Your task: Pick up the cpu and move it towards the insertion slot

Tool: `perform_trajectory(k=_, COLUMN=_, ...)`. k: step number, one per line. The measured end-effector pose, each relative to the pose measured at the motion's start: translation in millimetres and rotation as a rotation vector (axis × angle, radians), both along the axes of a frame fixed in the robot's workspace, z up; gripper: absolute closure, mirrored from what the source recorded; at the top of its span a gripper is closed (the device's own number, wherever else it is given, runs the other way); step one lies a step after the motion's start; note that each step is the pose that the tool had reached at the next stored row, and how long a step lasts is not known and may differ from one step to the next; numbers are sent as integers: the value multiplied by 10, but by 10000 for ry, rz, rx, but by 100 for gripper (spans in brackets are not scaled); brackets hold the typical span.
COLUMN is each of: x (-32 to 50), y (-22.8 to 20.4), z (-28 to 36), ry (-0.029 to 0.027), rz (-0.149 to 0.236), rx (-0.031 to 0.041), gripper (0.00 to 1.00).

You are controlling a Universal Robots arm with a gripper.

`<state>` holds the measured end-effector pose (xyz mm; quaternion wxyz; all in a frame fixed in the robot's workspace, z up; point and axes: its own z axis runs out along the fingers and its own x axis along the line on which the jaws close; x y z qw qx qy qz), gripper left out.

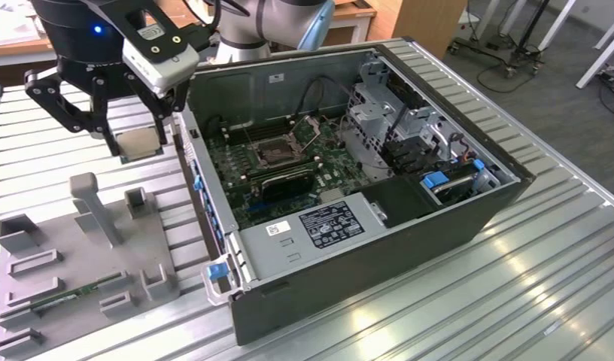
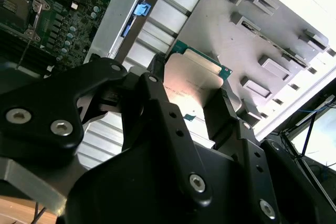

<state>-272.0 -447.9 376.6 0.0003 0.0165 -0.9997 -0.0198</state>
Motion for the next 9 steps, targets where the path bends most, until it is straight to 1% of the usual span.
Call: perform_trajectory(k=9, x=73, y=0, z=-1, ry=-1, rz=1, rx=1, gripper=45)
